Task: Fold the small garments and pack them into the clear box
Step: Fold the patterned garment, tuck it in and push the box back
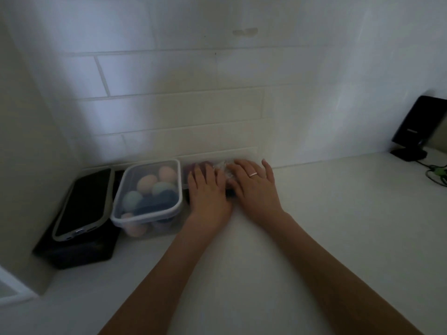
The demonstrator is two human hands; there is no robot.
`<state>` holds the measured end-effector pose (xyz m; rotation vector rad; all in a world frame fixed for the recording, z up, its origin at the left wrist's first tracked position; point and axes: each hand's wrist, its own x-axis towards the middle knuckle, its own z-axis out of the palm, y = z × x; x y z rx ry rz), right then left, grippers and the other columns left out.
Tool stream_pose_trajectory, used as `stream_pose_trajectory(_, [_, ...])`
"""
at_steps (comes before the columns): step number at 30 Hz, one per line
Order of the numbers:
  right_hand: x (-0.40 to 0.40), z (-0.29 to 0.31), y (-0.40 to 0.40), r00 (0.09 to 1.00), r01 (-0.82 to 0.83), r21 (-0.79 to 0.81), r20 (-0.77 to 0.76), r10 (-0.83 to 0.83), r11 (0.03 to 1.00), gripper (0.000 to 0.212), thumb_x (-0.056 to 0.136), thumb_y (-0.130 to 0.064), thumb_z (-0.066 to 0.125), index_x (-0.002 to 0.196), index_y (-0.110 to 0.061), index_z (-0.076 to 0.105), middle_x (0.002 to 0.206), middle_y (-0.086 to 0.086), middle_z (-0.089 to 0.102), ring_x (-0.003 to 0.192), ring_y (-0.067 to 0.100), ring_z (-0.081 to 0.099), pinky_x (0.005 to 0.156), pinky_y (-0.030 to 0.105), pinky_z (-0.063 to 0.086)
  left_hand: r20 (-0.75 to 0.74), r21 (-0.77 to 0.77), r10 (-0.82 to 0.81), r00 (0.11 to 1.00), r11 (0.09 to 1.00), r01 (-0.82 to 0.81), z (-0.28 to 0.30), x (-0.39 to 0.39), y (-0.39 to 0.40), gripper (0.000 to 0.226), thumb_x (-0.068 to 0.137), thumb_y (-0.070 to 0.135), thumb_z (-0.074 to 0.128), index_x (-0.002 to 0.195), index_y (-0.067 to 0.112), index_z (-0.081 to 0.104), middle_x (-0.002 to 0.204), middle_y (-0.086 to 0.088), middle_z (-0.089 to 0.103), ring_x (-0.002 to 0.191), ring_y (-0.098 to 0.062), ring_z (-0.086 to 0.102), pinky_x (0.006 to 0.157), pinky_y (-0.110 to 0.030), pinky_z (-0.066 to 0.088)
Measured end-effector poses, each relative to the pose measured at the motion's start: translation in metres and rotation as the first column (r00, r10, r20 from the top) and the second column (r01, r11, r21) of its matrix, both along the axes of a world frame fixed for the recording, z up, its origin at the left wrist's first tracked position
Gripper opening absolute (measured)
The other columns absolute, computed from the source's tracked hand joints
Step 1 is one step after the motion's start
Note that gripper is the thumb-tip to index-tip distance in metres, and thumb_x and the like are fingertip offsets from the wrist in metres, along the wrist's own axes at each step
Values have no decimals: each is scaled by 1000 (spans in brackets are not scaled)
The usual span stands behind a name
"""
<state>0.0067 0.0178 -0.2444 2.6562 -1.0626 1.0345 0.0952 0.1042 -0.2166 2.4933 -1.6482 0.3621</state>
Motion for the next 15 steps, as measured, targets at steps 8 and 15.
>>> stream_pose_trajectory(8, [-1, -3, -4, 996, -50, -18, 73, 51, 999, 39, 90, -41, 40, 119, -24, 60, 124, -1, 62, 117, 19, 54, 108, 36, 19, 52, -64, 22, 998, 998, -18, -9, 2, -4, 65, 70, 37, 62, 123, 3, 52, 133, -24, 51, 122, -46, 47, 106, -56, 33])
stream_pose_trajectory(15, [-10, 9, -8, 976, -169, 138, 158, 147, 976, 41, 85, -44, 48, 113, -21, 66, 122, 1, 66, 123, 17, 53, 109, 29, 18, 18, -35, -7, 1000, 999, 8, -2, -2, 2, 72, 76, 28, 54, 138, 1, 28, 150, -25, 25, 139, -42, 21, 117, -51, 6])
